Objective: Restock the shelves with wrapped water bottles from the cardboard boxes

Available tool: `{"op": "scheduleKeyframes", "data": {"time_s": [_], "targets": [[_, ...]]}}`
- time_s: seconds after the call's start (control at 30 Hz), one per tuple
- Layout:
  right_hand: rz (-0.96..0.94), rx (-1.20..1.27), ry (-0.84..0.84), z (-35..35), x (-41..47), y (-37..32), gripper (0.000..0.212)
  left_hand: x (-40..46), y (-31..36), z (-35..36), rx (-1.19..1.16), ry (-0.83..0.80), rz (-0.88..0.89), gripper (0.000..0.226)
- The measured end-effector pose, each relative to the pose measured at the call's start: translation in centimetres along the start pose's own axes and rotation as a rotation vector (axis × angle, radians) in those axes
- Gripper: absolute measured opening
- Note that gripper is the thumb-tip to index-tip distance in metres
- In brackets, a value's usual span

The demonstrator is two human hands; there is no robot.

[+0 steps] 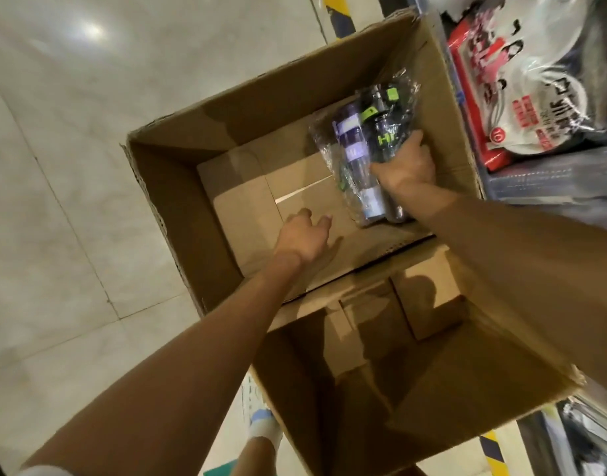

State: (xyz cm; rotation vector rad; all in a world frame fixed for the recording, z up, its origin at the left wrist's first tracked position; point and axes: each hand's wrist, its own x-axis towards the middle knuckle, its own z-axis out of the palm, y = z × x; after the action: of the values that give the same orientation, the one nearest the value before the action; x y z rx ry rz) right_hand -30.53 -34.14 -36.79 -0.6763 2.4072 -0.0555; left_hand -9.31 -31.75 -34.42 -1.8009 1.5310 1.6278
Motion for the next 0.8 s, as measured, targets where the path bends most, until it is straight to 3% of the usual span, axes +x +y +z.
{"op": "scheduleKeyframes", "data": {"time_s": [0.1, 0.23, 0.37, 0.47, 0.57, 0.63, 0.8], "targets": [[0.002, 0.083, -0.022, -1.4, -0.8, 0.0, 0.098, 2.0, 1.2, 0.4, -0.081, 0.023, -0.058, 0.061], [-0.097, 0.283, -0.116, -5.2, -4.2, 0.4, 0.081, 3.8, 3.5, 0.6, -0.17, 0.046, -0.104, 0.063], [-0.131, 0.508, -0.065, -9.2, -7.2, 1.4, 0.078, 5.6, 6.0, 1.6, -0.224, 0.061, -0.064, 0.077], [-0.132, 0.774, -0.077, -11.3, -8.5, 2.5, 0.065, 7.6, 8.2, 3.1, -0.335, 0.109, -0.076, 0.075], [-0.108, 0.882, -0.077, -12.2, -9.4, 4.3, 0.054, 10.5, 10.0, 6.0, -0.378, 0.13, -0.124, 0.111], [-0.113, 0.941, -0.067, -12.0, -9.4, 5.5, 0.046, 11.9, 10.7, 8.1, -0.317, 0.158, -0.166, 0.123], [-0.084, 1.057, -0.038, -12.2, -8.5, 7.5, 0.007, 13.3, 11.8, 10.7, -0.203, 0.235, -0.157, 0.115]]}}
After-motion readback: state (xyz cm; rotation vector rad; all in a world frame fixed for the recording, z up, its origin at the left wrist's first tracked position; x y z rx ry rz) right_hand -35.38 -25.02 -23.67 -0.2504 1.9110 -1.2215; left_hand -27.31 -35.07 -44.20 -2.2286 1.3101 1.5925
